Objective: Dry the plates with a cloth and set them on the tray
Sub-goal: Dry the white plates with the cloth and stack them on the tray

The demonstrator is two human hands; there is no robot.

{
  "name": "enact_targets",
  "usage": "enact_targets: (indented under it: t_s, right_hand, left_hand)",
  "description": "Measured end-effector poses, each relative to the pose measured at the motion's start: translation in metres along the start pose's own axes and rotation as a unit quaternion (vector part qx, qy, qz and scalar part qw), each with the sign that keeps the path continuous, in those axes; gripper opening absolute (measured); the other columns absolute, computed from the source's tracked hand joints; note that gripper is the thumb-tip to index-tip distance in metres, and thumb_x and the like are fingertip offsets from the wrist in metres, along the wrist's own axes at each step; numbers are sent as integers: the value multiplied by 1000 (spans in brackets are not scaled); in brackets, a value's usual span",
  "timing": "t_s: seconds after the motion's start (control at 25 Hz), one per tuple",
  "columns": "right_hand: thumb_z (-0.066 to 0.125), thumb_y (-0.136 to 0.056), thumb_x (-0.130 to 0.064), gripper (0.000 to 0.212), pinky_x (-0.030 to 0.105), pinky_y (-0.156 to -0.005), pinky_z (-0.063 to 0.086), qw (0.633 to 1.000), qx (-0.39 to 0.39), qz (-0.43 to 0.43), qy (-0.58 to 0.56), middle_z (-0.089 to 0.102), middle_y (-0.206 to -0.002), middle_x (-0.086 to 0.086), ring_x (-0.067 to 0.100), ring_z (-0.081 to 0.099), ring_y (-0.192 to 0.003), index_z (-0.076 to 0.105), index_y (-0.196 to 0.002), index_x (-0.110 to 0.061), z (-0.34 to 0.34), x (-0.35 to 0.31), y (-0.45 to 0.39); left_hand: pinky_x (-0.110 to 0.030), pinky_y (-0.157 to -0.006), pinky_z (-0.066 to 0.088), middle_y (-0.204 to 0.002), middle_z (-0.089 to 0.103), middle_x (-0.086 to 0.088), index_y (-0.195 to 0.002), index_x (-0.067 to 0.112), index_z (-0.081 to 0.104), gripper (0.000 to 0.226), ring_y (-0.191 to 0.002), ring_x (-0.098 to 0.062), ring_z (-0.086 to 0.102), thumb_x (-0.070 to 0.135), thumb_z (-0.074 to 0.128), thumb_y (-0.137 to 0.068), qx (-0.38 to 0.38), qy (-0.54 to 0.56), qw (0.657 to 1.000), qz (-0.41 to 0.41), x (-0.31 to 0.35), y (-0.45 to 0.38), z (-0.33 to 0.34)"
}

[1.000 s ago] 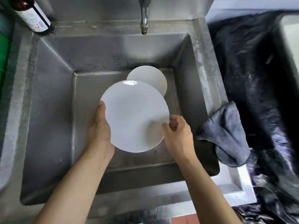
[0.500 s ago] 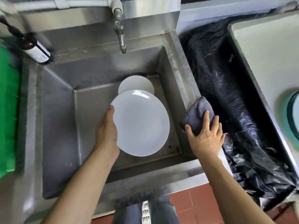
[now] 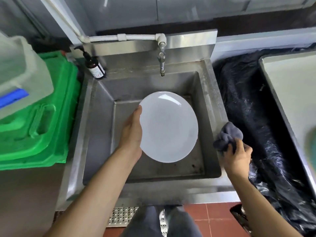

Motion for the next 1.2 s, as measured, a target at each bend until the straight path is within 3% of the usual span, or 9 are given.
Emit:
enact_targets:
  t_s: [0.08,0.24,0.4,0.48,0.56,0.72,0.92,1.12,1.2]
  right_hand:
    - [56,-103,-16,36,35,-100,42,995,43,-4,-85,49,-125,32,38,50,-114,58,-139,-13,-22,-26,-2]
    - [52,-102,-34,42,11,-99,34,969,67,-187,-149,57,-127,13,13,53,-117,56,-142,-23,-54,-132,20]
    - [60,-97,-42,43,43,-102,46,931,20,-348,-104,60,-118,9,24,57,-113,65,-133,-21,-50,-231,61]
    - [66,-91,-49,44,54,-94,47,923,15,-377,-75,57,-109,9,30,54,-107,71,-123,-20,-42,-255,75]
    - [70,-86,-55,54,57,-101,43,923,-5,-374,-88,53,-117,10,31,50,-116,68,-123,-17,-36,-262,82]
    - [60,-92,-58,77,58,-125,11,897,-94,-424,-80,28,-164,13,27,15,-157,41,-156,-20,-14,-278,103]
    - [58,-101,-45,67,57,-126,12,818,-164,-545,-76,22,-169,-1,24,11,-158,32,-160,-25,0,-286,126]
    - [54,-106,-32,55,56,-126,11,907,-137,-365,-156,24,-169,-2,11,4,-158,38,-157,-24,15,-304,94]
    - [53,-106,-30,53,54,-127,9,895,-163,-364,-199,28,-167,-6,8,7,-158,37,-157,-30,22,-316,109]
  left_hand:
    - [-32,-72,58,-95,76,15,-102,35,70,29,-91,-11,71,58,57,-92,16,-4,1000,15,12,11,-1]
    - [-38,-92,53,-110,71,11,-109,34,67,29,-105,-15,65,57,56,-94,24,2,999,41,27,26,0]
    - [-8,-67,49,-78,69,33,-81,40,72,23,-81,17,62,54,59,-94,-6,7,996,86,47,40,5]
    - [-18,-75,55,-83,75,24,-75,48,75,26,-86,5,69,49,59,-96,-11,9,994,105,55,42,1]
    - [-27,-77,57,-90,78,11,-77,47,76,26,-90,-8,73,45,60,-97,-26,22,992,122,62,44,-3]
    - [-17,-69,55,-84,78,10,-77,38,79,28,-82,-3,73,37,60,-98,-48,22,987,152,79,46,-10]
    - [-9,-65,50,-87,79,8,-83,24,80,26,-82,3,72,36,61,-97,-64,33,992,108,89,42,-23]
    - [-16,-73,55,-84,78,12,-73,34,79,32,-82,0,71,34,60,-99,-47,15,990,132,94,38,-21]
    - [-15,-66,54,-80,77,10,-75,27,77,31,-77,1,71,34,59,-99,-23,33,993,109,99,36,-21]
Point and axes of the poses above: each hand's wrist, its own y-axis away from the middle knuckle, its own z-axis out of the palm, x = y × z, the point moved 5 cm from there along -y, towards the middle knuckle
